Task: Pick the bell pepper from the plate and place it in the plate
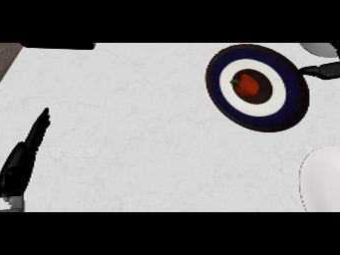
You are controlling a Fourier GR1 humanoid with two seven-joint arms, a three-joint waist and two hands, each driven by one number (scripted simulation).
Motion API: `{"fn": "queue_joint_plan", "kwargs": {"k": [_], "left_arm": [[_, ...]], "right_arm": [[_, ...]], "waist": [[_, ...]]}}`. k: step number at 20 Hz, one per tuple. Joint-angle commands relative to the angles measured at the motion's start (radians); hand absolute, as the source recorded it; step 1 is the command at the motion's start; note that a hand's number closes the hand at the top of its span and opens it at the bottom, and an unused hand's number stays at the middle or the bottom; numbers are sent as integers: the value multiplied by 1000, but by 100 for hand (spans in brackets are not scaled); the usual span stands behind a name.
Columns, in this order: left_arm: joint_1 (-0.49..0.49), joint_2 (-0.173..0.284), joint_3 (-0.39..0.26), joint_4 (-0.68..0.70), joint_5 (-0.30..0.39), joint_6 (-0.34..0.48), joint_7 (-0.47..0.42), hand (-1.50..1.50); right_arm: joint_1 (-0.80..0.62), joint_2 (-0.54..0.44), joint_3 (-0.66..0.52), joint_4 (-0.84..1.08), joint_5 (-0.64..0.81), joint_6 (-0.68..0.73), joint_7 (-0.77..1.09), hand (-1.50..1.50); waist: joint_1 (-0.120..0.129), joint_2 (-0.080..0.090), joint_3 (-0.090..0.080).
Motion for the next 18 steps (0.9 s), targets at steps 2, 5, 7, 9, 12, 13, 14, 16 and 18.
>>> {"fn": "queue_joint_plan", "kwargs": {"k": [2,5,7,9,12,13,14,16,18], "left_arm": [[-20,9,4,-4,-9,2,13,0],[9,6,6,11,6,-15,-29,0],[-29,19,17,2,24,-33,-6,0],[0,17,12,-20,9,-19,-13,0],[-10,3,4,30,7,-20,-37,0],[-22,-6,-2,7,2,-10,-32,0],[-20,2,-2,2,12,-27,-25,0],[-35,3,6,5,5,-14,-11,0],[-20,1,-6,-10,14,-32,-13,0]], "right_arm": [[62,-80,-86,20,-84,101,-33,-150],[108,-117,-106,14,-104,164,-76,-150],[147,-133,-96,-4,-94,194,-121,-150],[196,-146,-91,-20,-89,213,-163,-150],[172,-182,-103,-29,-100,219,-129,-150],[184,-185,-97,-34,-94,232,-137,-150],[184,-177,-92,-40,-90,222,-138,-150],[216,-190,-94,-40,-91,235,-145,-150],[214,-213,-108,-40,-106,240,-129,-150]], "waist": [[19,13,3],[28,17,4],[26,19,5],[29,16,6],[37,28,7],[40,28,8],[45,25,8],[35,25,9],[42,24,9]]}}
